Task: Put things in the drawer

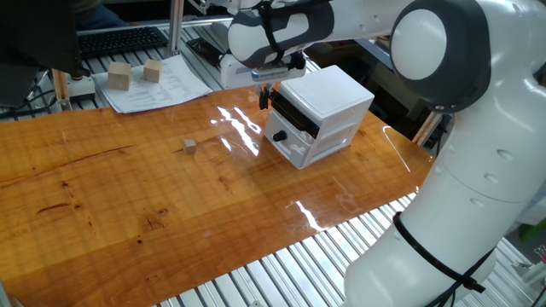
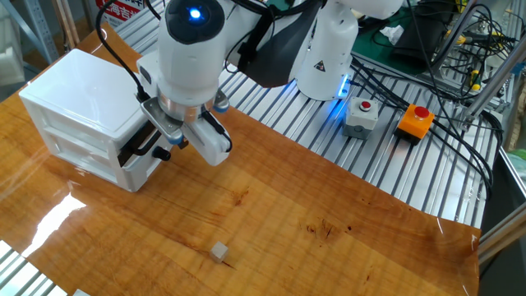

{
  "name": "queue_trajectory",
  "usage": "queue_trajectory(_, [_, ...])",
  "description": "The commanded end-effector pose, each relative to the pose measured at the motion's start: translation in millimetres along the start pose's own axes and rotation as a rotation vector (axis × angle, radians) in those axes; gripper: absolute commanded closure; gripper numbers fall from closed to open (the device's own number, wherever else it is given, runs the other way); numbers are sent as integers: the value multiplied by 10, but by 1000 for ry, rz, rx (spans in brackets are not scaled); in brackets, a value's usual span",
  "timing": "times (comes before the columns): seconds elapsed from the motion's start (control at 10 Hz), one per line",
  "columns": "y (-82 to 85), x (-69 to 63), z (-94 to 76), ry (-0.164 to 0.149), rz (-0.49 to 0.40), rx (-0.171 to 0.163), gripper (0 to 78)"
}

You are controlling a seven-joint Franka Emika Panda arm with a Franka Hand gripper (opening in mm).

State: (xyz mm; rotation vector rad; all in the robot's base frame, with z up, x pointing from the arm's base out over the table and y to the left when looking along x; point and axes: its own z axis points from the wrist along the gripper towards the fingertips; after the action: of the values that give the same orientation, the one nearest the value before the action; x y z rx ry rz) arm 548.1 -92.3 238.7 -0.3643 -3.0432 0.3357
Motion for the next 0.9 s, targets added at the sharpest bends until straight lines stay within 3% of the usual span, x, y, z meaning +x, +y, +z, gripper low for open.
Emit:
queue_trajectory(0.1, [-52, -7, -18, -2, -31, 7, 776])
queue_trajectory(0.2, [-108, -11, -40, -5, -50, 25, 776])
queue_trajectory(0.4, [-278, 12, -66, 4, -102, 24, 776])
queue_trajectory(0.9, [-493, 50, 73, -4, -161, 26, 776])
